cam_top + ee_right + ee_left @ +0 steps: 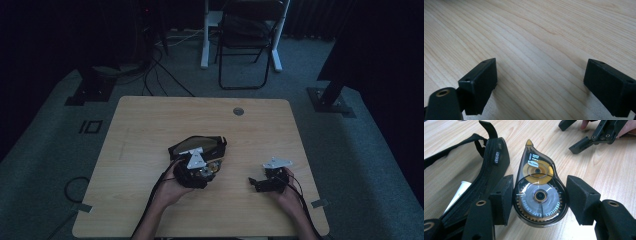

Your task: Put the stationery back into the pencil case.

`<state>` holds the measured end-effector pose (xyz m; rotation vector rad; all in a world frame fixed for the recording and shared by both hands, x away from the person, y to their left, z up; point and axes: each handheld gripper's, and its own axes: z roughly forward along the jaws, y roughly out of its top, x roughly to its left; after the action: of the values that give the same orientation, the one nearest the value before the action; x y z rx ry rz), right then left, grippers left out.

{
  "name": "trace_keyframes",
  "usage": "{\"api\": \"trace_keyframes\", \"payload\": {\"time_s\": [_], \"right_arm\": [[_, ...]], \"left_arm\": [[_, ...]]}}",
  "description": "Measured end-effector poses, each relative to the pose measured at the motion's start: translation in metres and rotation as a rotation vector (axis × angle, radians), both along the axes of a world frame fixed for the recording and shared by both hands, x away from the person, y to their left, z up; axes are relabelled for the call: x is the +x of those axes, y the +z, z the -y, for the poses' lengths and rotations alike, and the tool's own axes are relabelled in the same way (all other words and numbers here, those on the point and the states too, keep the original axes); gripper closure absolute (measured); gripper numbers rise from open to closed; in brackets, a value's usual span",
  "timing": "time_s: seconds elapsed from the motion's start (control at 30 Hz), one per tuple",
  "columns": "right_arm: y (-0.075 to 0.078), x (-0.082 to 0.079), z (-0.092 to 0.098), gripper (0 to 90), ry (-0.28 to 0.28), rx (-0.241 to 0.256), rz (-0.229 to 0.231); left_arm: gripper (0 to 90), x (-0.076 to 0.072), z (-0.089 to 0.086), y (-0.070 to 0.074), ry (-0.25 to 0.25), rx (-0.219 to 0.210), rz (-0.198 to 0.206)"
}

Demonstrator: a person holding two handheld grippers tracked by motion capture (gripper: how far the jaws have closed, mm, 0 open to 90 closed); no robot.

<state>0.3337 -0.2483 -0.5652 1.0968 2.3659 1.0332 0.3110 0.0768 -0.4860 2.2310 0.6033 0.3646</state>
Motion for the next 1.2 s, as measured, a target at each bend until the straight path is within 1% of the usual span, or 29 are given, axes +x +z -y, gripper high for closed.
{"api": "trace_keyframes", "payload": {"time_s": [0.4,0.77,1.1,1.2], "right_arm": [[0.0,0.0,0.0,11.6,0.0,0.0,0.0],[0.0,0.0,0.0,11.6,0.0,0.0,0.001],[0.0,0.0,0.0,11.6,0.0,0.0,0.001],[0.0,0.0,0.0,11.6,0.0,0.0,0.0]], "left_arm": [[41.5,-0.002,0.001,0.008,-0.02,0.003,0.015],[41.5,-0.002,-0.003,0.015,-0.02,-0.009,0.02],[41.5,-0.001,-0.005,0.021,-0.022,-0.005,0.03],[41.5,0.0,-0.006,0.023,-0.021,-0.01,0.03]]}}
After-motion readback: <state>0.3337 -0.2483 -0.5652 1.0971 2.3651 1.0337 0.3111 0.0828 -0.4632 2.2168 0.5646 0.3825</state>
